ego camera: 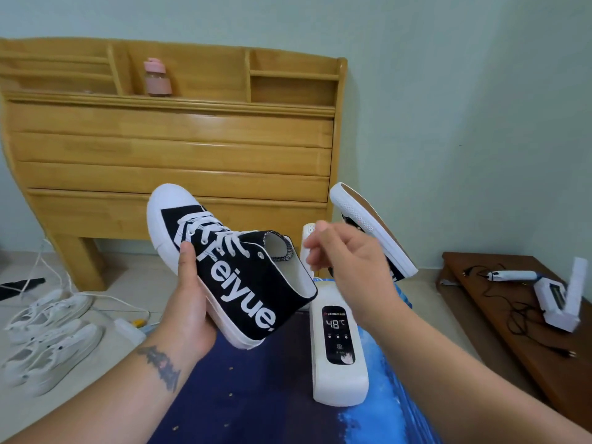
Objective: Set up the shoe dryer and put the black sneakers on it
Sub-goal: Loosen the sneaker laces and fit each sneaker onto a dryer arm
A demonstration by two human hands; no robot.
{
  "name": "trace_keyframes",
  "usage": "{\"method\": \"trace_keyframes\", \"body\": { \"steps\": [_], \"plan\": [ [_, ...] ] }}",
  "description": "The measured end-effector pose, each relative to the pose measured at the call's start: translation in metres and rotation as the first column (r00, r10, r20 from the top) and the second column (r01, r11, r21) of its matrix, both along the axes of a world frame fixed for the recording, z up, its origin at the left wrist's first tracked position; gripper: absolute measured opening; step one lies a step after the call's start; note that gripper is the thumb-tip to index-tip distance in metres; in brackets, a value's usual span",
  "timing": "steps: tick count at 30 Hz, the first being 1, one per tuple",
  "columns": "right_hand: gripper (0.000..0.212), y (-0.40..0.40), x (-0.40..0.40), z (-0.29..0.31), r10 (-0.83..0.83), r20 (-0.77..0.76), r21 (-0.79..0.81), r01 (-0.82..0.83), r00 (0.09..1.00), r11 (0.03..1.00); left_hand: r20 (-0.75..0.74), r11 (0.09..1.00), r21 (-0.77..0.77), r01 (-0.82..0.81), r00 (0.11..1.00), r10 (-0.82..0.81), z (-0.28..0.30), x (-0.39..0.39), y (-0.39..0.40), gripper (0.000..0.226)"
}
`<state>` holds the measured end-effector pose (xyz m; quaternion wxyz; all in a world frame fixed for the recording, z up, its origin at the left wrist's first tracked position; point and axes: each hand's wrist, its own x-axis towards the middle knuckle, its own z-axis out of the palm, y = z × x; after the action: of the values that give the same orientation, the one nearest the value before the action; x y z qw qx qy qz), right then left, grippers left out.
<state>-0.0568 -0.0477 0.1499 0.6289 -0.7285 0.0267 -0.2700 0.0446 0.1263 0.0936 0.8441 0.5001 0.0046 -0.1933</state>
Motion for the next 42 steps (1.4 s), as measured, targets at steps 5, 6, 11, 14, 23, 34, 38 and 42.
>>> {"method": "trace_keyframes", "body": {
  "steps": [5,6,11,14,23,34,38,42],
  "plan": [
    [0.026,0.017,0.0,-0.011,0.083,-0.231,-0.375,-0.168,0.969,0.912,0.034,0.999,0.039,0.022,0.999,-0.024,-0.007,-0.002,-0.001,0.083],
    [0.026,0.018,0.001,-0.015,0.074,-0.271,-0.427,-0.189,0.96,0.884,0.051,0.999,0.044,0.024,0.998,-0.026,-0.007,-0.003,-0.003,0.079],
    [0.027,0.021,0.008,-0.021,0.233,-0.452,-0.319,-0.4,0.861,0.859,0.112,0.997,0.053,0.049,0.992,-0.055,-0.006,-0.006,-0.006,0.07],
    [0.028,0.017,0.009,-0.022,0.302,-0.451,-0.217,-0.431,0.84,0.876,0.147,0.995,0.09,0.047,0.987,-0.06,-0.006,-0.008,-0.008,0.078],
    [0.036,-0.002,0.016,-0.029,-0.02,-0.267,-0.088,-0.004,0.964,0.996,0.19,0.991,0.103,-0.09,0.979,0.07,-0.009,0.004,-0.011,0.086],
    [0.05,0.001,0.052,-0.022,-0.094,-0.433,0.277,0.231,0.897,0.933,0.442,0.93,0.235,-0.284,0.883,0.158,-0.007,0.022,-0.033,0.07],
    [0.028,-0.007,0.07,-0.016,-0.087,-0.404,0.361,0.246,0.911,0.9,0.537,0.898,0.237,-0.371,0.82,0.197,0.006,0.038,-0.042,0.076],
    [0.016,-0.021,0.09,-0.014,-0.007,-0.359,0.56,0.221,0.933,0.799,0.617,0.907,0.204,-0.369,0.768,0.174,0.023,0.052,-0.059,0.068]
  ]
}}
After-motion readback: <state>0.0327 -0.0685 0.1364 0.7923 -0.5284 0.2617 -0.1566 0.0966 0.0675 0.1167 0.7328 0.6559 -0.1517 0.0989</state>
